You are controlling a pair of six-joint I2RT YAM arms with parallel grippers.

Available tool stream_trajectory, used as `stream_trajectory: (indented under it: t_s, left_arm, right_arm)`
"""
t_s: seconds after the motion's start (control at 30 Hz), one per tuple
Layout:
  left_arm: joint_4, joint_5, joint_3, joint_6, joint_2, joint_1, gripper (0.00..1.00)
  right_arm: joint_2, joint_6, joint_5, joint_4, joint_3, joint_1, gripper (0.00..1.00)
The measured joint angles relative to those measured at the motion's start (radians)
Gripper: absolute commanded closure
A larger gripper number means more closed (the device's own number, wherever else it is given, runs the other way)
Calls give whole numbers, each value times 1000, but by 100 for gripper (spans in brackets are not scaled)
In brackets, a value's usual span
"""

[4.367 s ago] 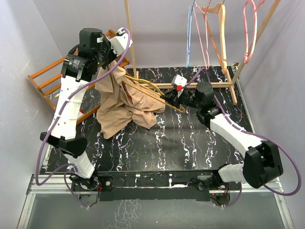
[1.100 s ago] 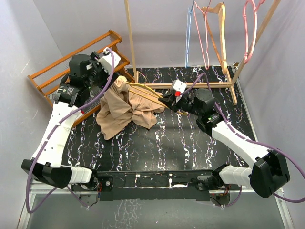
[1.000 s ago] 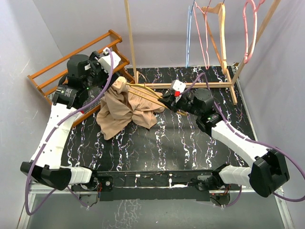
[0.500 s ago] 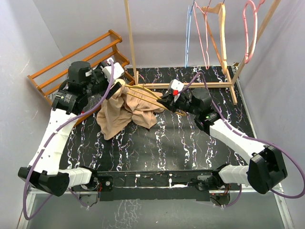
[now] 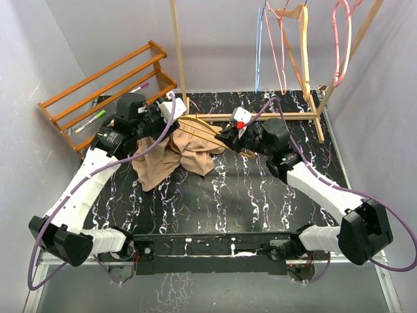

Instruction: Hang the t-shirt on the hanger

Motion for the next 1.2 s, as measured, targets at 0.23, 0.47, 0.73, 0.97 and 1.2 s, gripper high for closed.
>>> stream_trajectory:
  t_s: [0.23,0.47,0.73,0.97,1.2]
  left_arm:
    - [62,-86,-51,2,23,-4,80]
    - [97,-128,-51,-1,34,-4,100]
    - [39,-115,53,-3,66,-4,100]
    - [-22,-82,212,-23,119,-4,100]
    - [-100,-29,357,-71,195,-4,100]
  right_arm:
    - [0,0,0,-6,0,0,92]
    - [-3,0,0,-10,0,-6,92]
    - [-3,0,-8,-11,0,-11,92]
    - [-3,-1,-28,-10,0,-12,92]
    - [-2,-1,-27,-4,-1,-14,92]
